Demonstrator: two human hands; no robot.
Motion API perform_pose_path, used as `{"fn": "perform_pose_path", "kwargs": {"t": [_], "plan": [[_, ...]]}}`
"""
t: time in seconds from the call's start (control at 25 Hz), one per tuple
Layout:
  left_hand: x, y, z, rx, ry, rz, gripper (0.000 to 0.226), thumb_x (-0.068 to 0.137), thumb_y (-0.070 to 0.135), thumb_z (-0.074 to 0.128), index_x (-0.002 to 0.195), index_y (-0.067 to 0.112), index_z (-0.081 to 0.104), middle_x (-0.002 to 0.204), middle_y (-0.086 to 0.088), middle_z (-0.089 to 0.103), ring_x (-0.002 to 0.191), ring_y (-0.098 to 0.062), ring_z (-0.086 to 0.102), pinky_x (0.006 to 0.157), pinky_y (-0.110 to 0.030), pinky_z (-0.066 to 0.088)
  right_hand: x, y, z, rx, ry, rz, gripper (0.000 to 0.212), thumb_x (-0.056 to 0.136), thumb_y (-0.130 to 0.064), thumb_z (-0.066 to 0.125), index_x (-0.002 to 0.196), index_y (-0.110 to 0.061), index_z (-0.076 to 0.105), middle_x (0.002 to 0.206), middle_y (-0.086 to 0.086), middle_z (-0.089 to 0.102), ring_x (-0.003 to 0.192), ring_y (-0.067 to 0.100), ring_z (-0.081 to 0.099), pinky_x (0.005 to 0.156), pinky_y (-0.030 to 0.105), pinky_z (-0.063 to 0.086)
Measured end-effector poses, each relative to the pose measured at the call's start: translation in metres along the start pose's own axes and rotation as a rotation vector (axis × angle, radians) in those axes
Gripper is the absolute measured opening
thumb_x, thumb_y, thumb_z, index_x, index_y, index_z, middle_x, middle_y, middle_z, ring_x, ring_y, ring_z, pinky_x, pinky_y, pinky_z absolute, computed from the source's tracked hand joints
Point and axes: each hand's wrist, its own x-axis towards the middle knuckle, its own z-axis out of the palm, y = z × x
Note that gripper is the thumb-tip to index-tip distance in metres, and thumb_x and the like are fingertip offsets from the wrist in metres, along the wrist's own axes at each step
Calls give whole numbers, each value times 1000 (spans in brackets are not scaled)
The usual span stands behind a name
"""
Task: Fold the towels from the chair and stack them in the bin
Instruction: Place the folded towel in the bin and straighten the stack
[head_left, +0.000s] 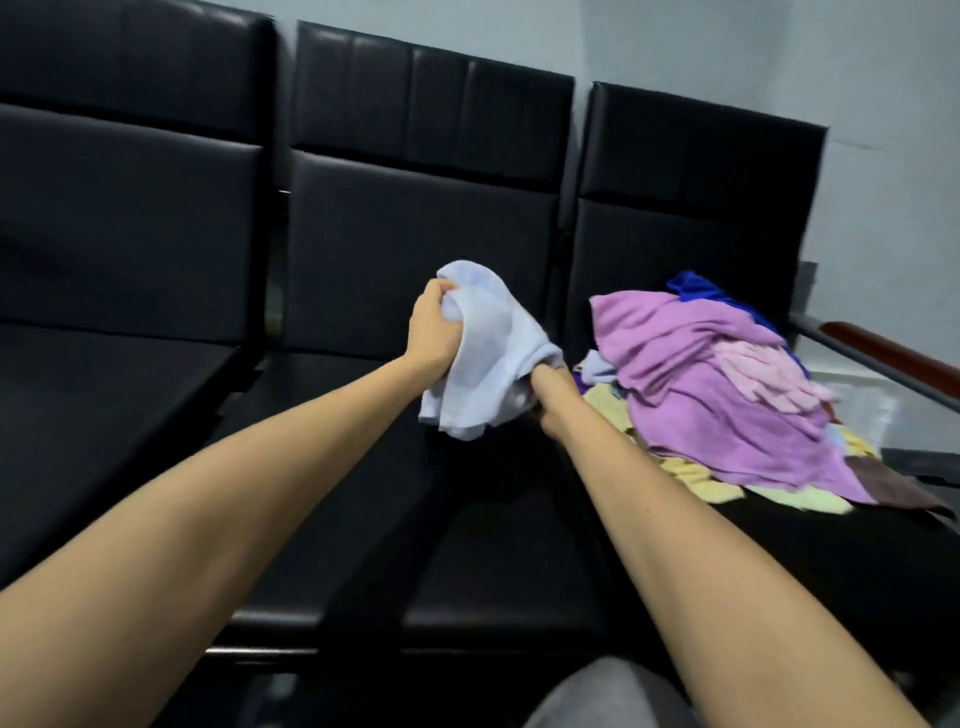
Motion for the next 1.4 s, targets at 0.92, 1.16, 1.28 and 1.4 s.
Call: {"fn": "perform_pose_path", "kwargs": {"t": [0.92,1.16,1.28,1.4], "plan": [[-34,-108,-101,241,30,154,9,82,19,57,80,20,48,75,12,55,70,-2,50,62,-11,39,-26,59,61,-583,505,-586,33,80,9,39,103,-2,59,110,14,58,104,34,49,87,32,29],[-20,-112,-119,916,-494,-29,8,77,27,59,80,21,55,81,5,59,84,-21,59,67,-27,41,-23,45,52,-983,231,-196,34,88,-7,43,121,-17,47,132,10,47,126,30,38,105,42,24],[-28,-98,-105,416,-196,210,16,81,14,60,95,20,61,89,5,63,86,-13,61,73,-17,44,-34,39,56,-1046,-232,-441,75,81,-18,57,145,-32,20,144,3,30,130,26,35,107,38,26],[-41,-64,-81,156,-271,315,40,70,7,61,108,21,59,100,7,60,85,-7,61,74,-11,47,-54,35,62,-879,-445,-540,91,71,-38,64,136,-51,2,123,-19,48,105,9,56,90,31,45]]}}
